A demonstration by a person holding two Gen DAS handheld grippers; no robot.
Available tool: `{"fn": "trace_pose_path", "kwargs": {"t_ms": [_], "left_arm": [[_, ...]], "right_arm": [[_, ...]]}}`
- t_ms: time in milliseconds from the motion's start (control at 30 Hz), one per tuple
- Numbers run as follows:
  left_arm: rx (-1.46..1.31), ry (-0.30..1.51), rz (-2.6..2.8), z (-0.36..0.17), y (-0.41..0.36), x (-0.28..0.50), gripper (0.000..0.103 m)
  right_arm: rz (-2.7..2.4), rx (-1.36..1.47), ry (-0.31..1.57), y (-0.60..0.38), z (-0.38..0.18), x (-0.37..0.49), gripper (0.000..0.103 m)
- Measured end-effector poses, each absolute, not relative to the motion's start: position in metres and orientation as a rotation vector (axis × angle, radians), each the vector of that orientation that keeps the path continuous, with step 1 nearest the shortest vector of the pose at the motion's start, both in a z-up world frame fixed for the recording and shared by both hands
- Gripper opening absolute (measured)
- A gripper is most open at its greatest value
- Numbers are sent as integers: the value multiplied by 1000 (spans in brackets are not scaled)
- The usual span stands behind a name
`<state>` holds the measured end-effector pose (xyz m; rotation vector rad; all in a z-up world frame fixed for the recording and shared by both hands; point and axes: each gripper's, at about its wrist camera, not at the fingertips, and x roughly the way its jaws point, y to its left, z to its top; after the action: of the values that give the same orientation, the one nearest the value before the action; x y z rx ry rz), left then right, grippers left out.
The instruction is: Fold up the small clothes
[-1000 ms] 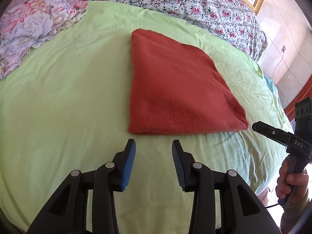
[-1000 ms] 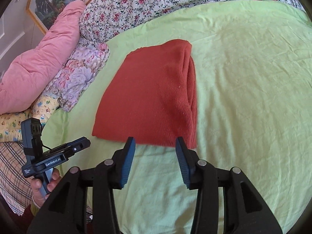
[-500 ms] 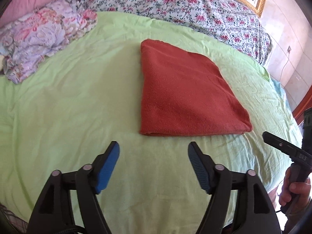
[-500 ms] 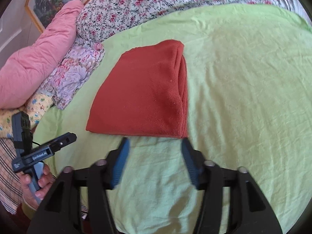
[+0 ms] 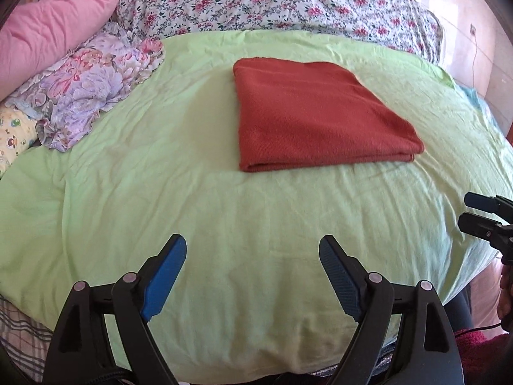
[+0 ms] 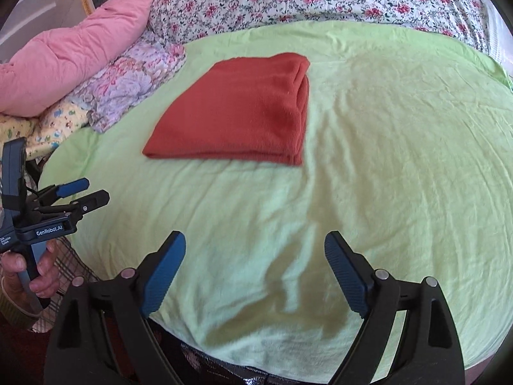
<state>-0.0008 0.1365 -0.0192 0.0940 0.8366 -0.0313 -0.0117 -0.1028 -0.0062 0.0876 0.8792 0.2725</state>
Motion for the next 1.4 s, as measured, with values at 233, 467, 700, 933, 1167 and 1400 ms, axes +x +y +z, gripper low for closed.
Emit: {"fn": "trace_pose_path", "kwargs": {"t_ms": [233, 467, 700, 933, 1167, 1400], "left_arm": [[145, 820, -24, -16, 128, -6, 88], [133, 819, 9, -10, 139, 5, 89], [111, 818, 43, 0, 147, 23, 89], [90, 812, 61, 7, 151, 37, 90], [93, 822, 68, 7, 148, 50, 90], [105, 810, 62, 15, 139, 72, 93]], "right_arm": [[317, 13, 866, -79, -4, -17, 89], [345, -36, 843, -65, 5, -11, 89], [350, -13, 841, -64, 11, 5, 90], [350, 47, 847, -69, 14, 22, 90], [352, 105, 872, -79, 9, 42, 91], [344, 139, 875, -85, 11, 70, 91]]}}
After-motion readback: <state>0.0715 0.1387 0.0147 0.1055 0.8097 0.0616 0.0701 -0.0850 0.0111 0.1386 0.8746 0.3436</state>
